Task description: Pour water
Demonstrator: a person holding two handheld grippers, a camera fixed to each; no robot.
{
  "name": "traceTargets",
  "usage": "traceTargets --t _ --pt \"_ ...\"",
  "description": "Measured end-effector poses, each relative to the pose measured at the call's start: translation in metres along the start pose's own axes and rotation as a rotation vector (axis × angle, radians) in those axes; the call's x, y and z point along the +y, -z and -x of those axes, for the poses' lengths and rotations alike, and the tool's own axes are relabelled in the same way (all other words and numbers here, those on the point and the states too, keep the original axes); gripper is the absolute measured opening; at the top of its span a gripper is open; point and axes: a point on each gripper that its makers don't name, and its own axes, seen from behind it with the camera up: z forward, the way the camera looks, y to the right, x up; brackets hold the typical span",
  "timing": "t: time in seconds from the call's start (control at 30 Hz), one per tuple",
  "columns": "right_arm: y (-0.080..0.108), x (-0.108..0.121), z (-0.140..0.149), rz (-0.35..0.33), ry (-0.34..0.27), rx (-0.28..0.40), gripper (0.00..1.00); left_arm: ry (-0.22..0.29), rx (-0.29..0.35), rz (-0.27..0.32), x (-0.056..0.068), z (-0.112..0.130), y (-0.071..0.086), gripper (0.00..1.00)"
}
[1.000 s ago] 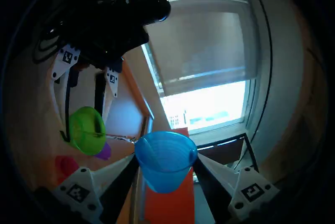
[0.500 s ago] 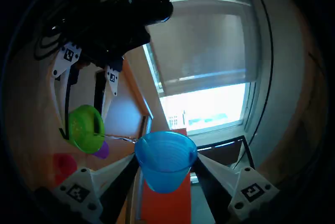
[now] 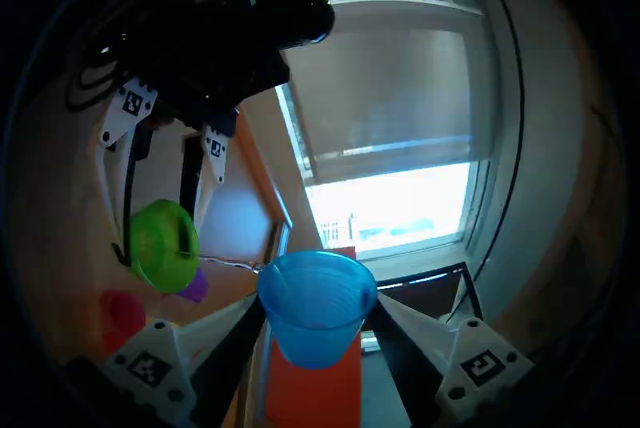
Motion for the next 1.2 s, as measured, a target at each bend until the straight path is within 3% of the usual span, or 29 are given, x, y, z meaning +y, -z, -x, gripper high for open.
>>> traceTargets --t 1.2 --pt "0.002 0.001 -0.014 0.007 0.065 -0.004 0.89 0.001 0.01 0.003 0.001 -0.002 0.002 0.86"
